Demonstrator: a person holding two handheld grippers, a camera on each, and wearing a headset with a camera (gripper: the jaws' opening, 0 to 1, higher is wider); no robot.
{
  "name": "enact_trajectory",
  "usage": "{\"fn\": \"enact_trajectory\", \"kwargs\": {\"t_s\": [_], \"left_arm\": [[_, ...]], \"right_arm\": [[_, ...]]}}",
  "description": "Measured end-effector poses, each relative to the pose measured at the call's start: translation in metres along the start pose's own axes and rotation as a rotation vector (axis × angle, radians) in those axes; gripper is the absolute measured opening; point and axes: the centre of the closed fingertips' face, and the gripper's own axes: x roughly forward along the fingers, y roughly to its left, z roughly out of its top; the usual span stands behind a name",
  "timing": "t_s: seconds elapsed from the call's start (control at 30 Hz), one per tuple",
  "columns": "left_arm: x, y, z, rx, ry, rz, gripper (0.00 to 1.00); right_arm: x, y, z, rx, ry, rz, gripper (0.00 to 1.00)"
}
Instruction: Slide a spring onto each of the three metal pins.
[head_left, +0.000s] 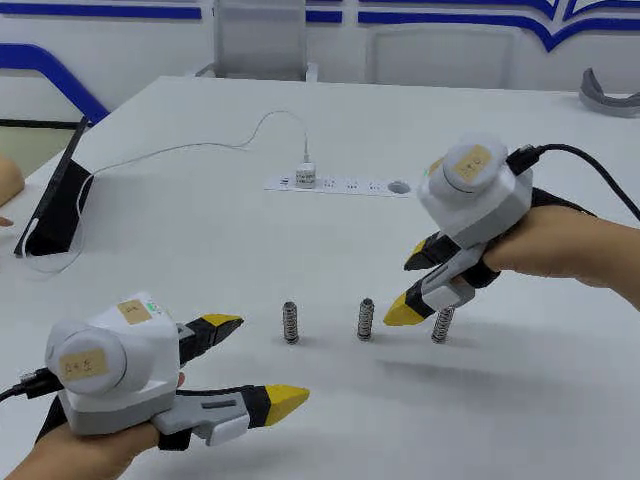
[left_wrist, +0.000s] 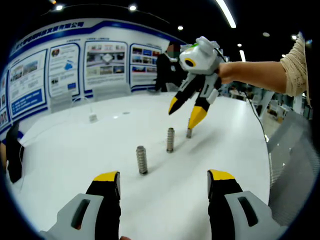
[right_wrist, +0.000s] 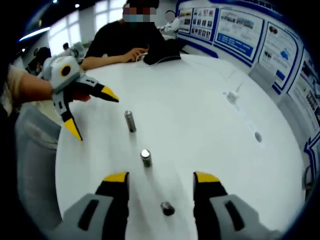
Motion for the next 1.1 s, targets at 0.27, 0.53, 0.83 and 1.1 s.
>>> {"fn": "enact_trajectory", "kwargs": {"t_s": [0.27,0.53,0.83,1.1], "left_arm": [[0.001,0.001,0.001,-0.001,-0.001,0.001,0.73],[0.003,0.000,0.002,-0.005,-0.003,-0.002,0.74],[0.002,-0.001,0.002,-0.012,-0.006,-0.004,0.74],[-0.003,-0.002,0.000,-0.022,-0.011,0.006,0.75]], "right_arm": [[-0.020,-0.004,-0.019,0.067,-0.056,-0.047,0.55],[-0.037,0.002,-0.035,0.108,-0.116,-0.091,0.57],[-0.045,0.013,-0.050,0.135,-0.185,-0.128,0.61],[-0.055,0.023,-0.051,0.149,-0.263,-0.155,0.64]]}}
